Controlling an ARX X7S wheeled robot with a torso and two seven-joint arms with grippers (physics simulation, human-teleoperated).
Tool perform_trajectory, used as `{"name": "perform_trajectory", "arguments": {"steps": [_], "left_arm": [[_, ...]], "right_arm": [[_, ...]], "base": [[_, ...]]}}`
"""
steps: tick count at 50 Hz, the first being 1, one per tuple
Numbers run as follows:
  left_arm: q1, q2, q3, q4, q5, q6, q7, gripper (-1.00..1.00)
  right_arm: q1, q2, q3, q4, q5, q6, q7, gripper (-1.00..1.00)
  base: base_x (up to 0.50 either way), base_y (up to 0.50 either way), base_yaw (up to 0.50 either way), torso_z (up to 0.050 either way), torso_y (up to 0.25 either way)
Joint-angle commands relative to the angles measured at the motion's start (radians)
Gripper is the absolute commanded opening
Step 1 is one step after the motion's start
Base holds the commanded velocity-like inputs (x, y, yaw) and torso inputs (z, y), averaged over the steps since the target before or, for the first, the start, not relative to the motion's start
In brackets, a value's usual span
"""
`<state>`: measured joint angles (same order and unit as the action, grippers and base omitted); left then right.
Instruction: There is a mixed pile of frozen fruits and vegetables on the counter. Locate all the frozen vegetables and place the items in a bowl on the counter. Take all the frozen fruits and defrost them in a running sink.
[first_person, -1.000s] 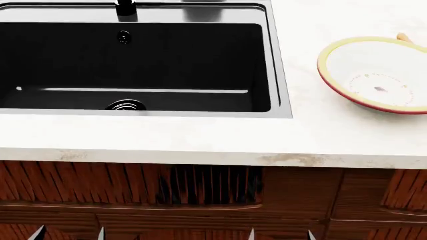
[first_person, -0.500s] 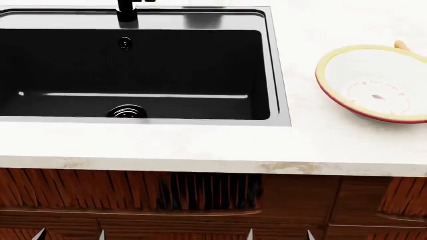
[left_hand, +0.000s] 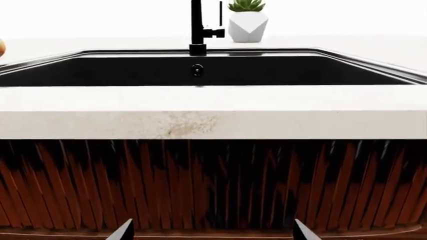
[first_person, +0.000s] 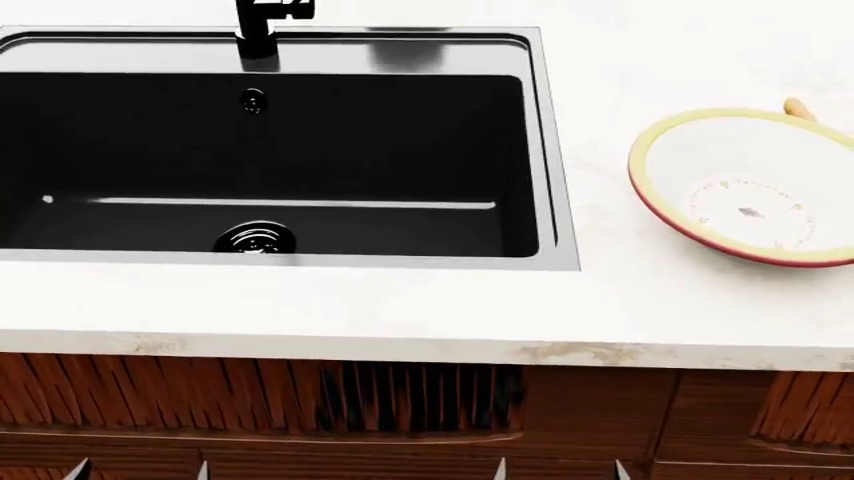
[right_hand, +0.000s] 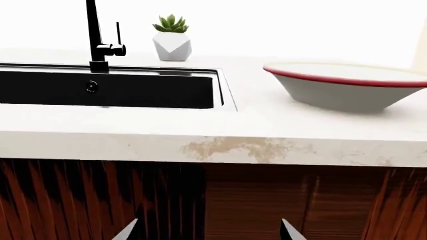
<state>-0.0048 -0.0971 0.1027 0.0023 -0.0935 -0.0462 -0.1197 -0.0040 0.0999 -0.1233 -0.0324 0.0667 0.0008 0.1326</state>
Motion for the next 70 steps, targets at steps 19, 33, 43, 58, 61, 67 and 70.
{"name": "perform_trajectory", "arguments": {"steps": [19,33,43,58,61,67,70], "left_arm": [[-0.056,-0.119,-0.064,0.552,-0.188,-0.573,-0.029,1.0],[-0.231,-0.194,-0.237,0.888,-0.448,-1.056,-0.08,1.0],[-0.218,-0.194,-0.25,0.86,-0.458,-1.045,-0.074,1.0],[-0.232,-0.197,-0.311,0.876,-0.522,-1.089,-0.074,1.0],[-0.218,-0.201,-0.316,0.875,-0.521,-1.073,-0.068,1.0],[-0.243,-0.199,-0.324,0.884,-0.542,-1.104,-0.083,1.0],[-0.249,-0.197,-0.321,0.883,-0.544,-1.11,-0.091,1.0]], "right_arm": [[0.049,0.133,0.11,-0.553,0.151,0.515,0.039,1.0],[0.281,0.266,0.348,-0.928,0.387,1.128,0.058,1.0],[0.31,0.272,0.452,-0.97,0.455,1.219,0.054,1.0],[0.283,0.308,0.581,-0.992,0.547,1.289,0.034,1.0],[0.285,0.316,0.592,-0.993,0.567,1.302,0.033,1.0],[0.287,0.329,0.603,-0.996,0.598,1.309,0.04,1.0],[0.284,0.332,0.608,-0.997,0.613,1.307,0.046,1.0]], "base": [[0.0,0.0,0.0,0.008,0.0],[0.0,0.0,0.0,0.0,0.0],[0.1,-0.24,0.0,0.0,0.0],[0.23,-0.5,0.0,0.0,0.0],[0.23,-0.5,0.0,0.0,0.0],[0.35,-0.43,0.0,0.0,0.0],[0.42,-0.36,0.0,0.0,0.0]]}}
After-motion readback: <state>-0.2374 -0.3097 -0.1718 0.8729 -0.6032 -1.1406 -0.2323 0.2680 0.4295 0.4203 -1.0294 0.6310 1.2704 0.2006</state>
